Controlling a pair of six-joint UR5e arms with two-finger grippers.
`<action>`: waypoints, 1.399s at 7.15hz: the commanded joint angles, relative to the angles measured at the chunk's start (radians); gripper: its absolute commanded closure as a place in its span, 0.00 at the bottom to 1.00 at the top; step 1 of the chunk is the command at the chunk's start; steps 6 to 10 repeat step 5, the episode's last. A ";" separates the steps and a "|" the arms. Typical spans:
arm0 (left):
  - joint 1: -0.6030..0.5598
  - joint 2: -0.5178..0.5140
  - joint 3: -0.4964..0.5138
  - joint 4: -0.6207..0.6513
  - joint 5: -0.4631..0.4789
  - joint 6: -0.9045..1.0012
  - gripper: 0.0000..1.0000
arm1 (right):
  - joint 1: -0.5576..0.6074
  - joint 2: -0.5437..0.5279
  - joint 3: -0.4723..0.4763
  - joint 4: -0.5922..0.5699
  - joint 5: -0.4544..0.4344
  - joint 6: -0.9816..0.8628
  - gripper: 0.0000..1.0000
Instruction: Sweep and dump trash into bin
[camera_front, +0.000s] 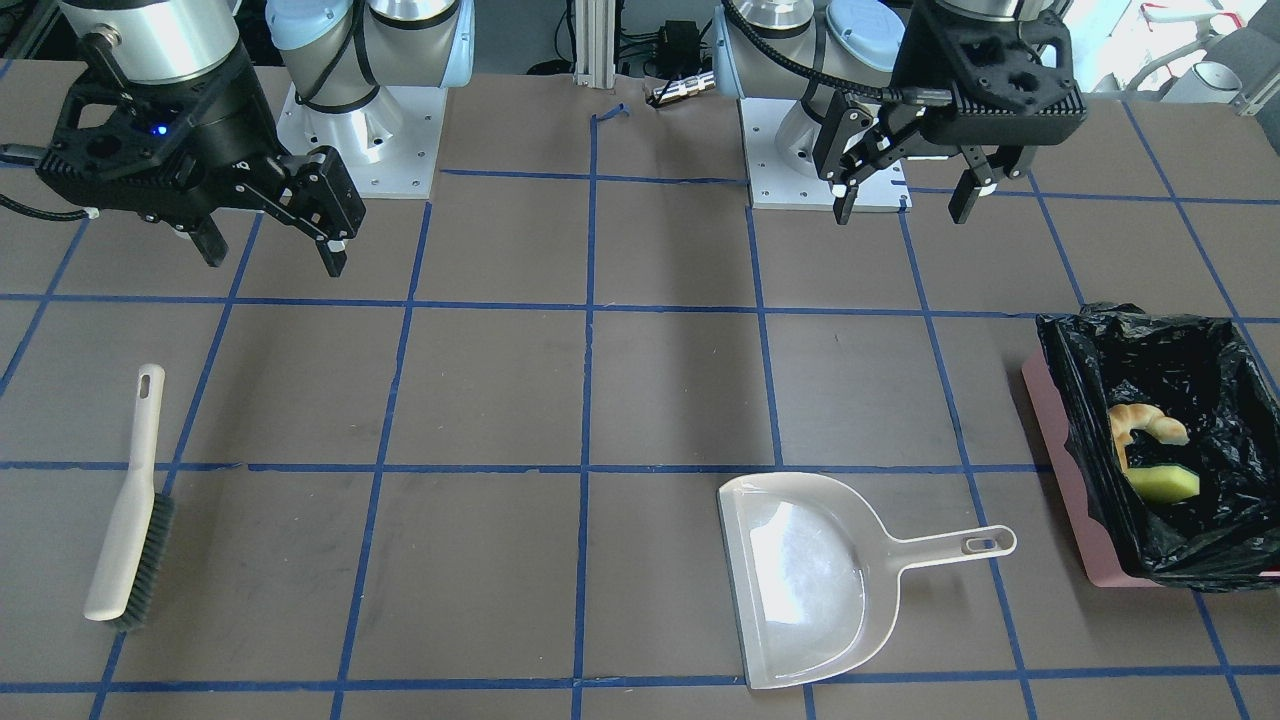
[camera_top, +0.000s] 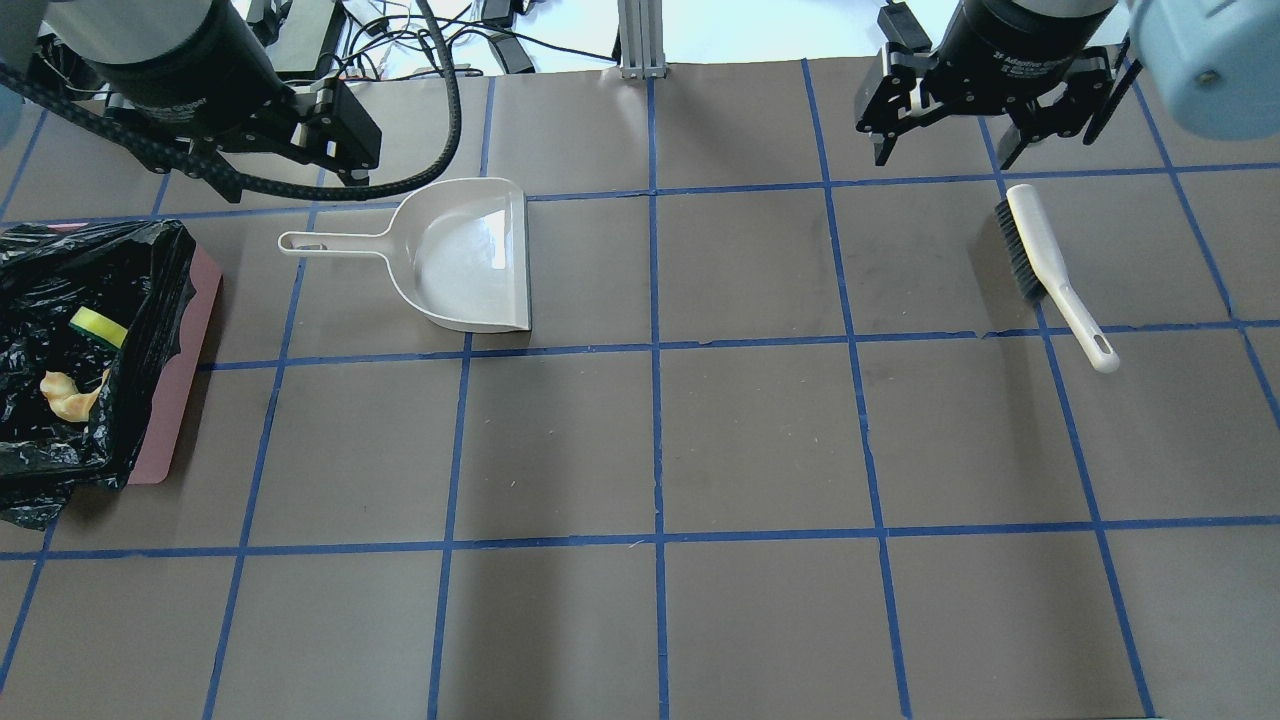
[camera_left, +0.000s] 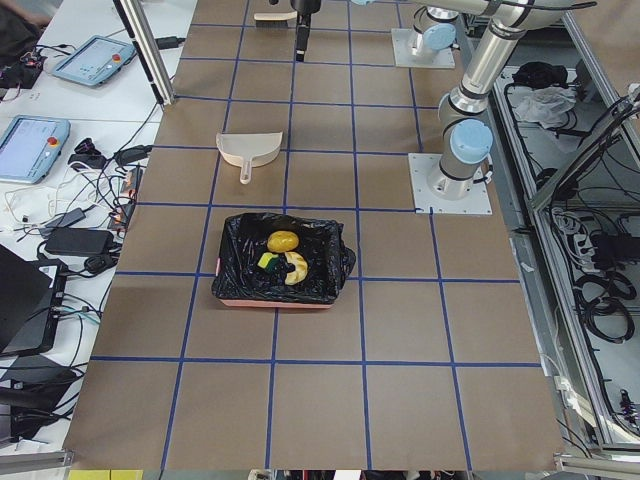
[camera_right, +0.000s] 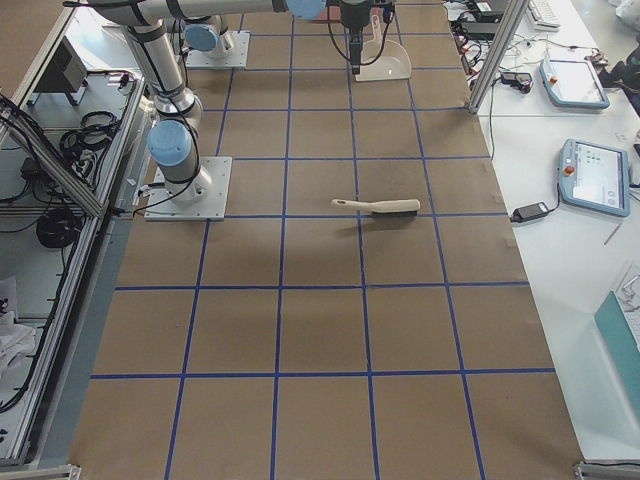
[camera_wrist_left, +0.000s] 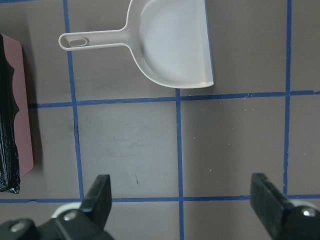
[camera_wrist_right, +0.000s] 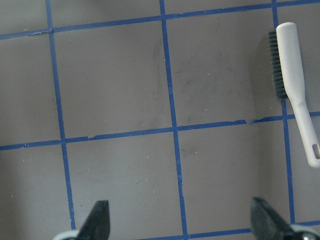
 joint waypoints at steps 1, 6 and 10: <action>0.014 0.021 0.000 -0.008 -0.001 -0.005 0.00 | -0.002 0.011 -0.048 0.007 0.005 0.000 0.00; 0.041 0.021 0.000 -0.005 0.001 0.011 0.00 | -0.002 0.013 -0.049 0.009 0.002 -0.006 0.00; 0.041 0.021 0.000 -0.005 0.001 0.011 0.00 | -0.002 0.013 -0.049 0.009 0.002 -0.006 0.00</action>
